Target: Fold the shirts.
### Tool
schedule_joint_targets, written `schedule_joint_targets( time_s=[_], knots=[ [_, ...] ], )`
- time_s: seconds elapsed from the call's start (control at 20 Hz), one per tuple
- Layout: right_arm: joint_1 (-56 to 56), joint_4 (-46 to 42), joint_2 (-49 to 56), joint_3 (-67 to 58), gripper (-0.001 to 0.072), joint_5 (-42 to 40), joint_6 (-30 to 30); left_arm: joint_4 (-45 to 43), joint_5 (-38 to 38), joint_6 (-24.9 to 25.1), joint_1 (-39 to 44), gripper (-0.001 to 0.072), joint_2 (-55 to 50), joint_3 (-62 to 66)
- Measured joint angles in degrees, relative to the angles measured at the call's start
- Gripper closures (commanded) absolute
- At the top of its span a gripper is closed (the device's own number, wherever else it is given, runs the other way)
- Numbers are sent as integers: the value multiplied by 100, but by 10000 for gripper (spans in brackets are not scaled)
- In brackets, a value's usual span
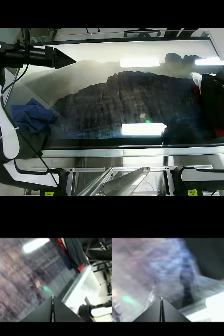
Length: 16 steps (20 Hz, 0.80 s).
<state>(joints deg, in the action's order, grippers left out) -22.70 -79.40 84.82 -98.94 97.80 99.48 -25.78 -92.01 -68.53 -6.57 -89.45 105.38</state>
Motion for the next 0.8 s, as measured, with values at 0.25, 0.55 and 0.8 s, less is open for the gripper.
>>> schedule_joint_targets(
  time_s=[0.25, 0.55, 0.8],
  knots=[
    [1755, 192, -2037, 2295, 692, -1088, 63, -11, 149, 702, -111, 700, 1408, -2813],
    [2909, 313, -3392, 4164, 692, -2142, 111, -15, 514, 1158, -129, 699, 2658, -5499],
    [3064, 614, -3580, 4437, 692, -2015, 127, -7, 686, 1226, -129, 699, 3088, -6078]
  ],
)
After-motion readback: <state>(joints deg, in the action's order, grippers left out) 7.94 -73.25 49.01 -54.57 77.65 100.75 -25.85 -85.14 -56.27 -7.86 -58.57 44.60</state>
